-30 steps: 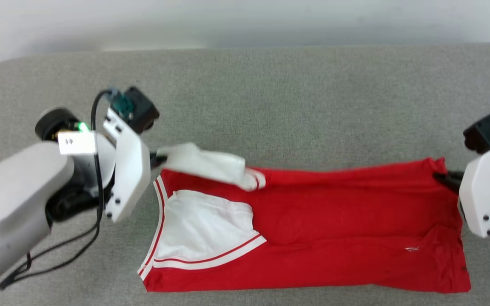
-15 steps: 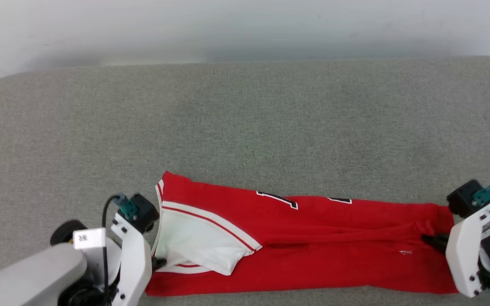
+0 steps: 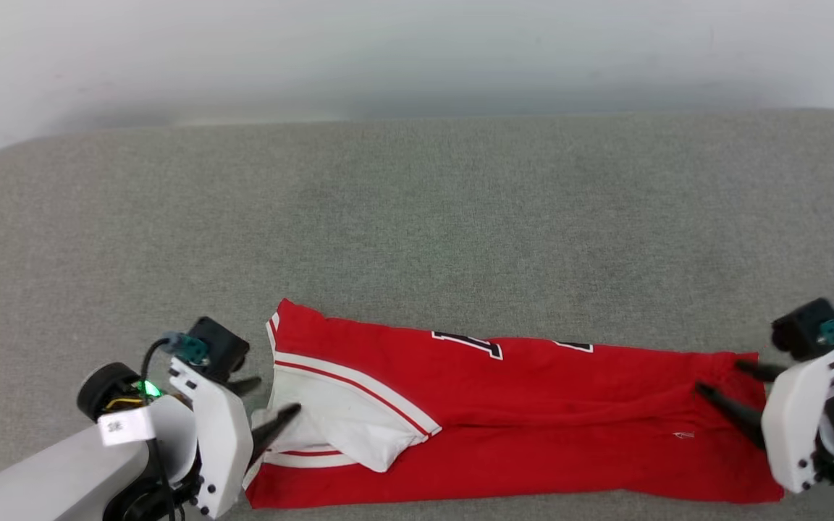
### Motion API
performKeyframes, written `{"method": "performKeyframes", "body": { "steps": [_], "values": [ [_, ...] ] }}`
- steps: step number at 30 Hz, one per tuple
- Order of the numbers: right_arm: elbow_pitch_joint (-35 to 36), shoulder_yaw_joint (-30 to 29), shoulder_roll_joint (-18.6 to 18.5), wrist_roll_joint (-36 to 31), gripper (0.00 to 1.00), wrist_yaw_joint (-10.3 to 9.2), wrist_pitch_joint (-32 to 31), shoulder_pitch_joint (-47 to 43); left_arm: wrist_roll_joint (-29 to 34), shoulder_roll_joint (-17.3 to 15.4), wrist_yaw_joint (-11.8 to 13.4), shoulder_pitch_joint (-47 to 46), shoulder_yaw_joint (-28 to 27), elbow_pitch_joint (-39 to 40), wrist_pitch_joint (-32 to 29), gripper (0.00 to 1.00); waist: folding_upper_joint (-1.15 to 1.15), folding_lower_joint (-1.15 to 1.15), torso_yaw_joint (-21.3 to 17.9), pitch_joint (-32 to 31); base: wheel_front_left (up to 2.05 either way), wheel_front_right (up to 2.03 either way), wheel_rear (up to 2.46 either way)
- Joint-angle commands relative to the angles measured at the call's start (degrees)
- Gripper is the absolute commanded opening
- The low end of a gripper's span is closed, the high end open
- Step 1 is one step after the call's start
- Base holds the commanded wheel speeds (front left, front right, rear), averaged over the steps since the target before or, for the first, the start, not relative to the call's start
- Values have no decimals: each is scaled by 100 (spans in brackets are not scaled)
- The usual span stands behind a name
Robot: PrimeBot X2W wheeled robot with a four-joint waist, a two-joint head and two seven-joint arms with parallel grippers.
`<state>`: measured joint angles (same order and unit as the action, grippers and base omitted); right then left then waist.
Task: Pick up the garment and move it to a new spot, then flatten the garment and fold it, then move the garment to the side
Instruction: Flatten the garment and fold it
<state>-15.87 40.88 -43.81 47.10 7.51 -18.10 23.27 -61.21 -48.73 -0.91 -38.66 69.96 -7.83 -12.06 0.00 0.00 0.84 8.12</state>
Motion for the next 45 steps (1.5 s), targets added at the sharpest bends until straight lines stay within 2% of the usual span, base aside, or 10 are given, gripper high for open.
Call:
{"method": "performKeyframes", "body": {
  "steps": [1, 6, 10, 14, 19, 24, 30, 38, 40, 45],
  "values": [
    [112, -129, -88, 13, 100, -4, 78, -113, 89, -54, 105, 140, -56, 77, 198, 100, 0, 0, 15, -73, 0, 0, 0],
    [578, -852, -237, 171, 100, -4, 255, -380, 421, -84, 917, 282, -427, 396, 1201, 100, 0, 0, 67, -151, 0, 0, 0],
    [682, -1575, -244, 295, 100, -4, 257, -636, 542, 22, 1440, 468, -760, 363, 2074, 100, 0, 0, 88, -128, 0, 0, 0],
    [538, -2221, -97, 716, 100, -3, -33, -984, 653, 134, 1806, 675, -1022, 239, 2574, 100, 0, 0, 119, -73, 0, 0, 0],
    [260, -2774, 95, 1334, 100, -3, -566, -1394, 845, 469, 2093, 979, -1668, 200, 2725, 100, 0, 0, 197, 14, 0, 0, 0],
    [-81, -3133, 436, 1703, 100, -3, -837, -1601, 1528, 959, 2102, 1464, -2745, 276, 2722, 100, 0, 0, 305, 131, 0, 0, 0],
    [-431, -3192, 835, 1862, 100, -3, -1030, -1602, 2542, 1543, 2022, 1978, -3721, 236, 2724, 100, 0, 0, 402, 245, 0, 0, 0],
    [-588, -2794, 1252, 1896, 100, -3, -1370, -1683, 3723, 2380, 1896, 2570, -4727, 409, 2724, 100, 0, 0, 482, 333, 0, 0, 0],
    [-607, -2594, 1383, 1900, 100, -3, -1512, -1668, 4105, 2659, 1858, 2809, -5146, 434, 2724, 100, 0, 0, 472, 349, 0, 0, 0],
    [-661, -2340, 1602, 1853, 100, -4, -1530, -1584, 4648, 3101, 1643, 3100, -5732, 459, 2724, 100, 0, 0, 470, 349, 0, 0, 0]
  ]
}}
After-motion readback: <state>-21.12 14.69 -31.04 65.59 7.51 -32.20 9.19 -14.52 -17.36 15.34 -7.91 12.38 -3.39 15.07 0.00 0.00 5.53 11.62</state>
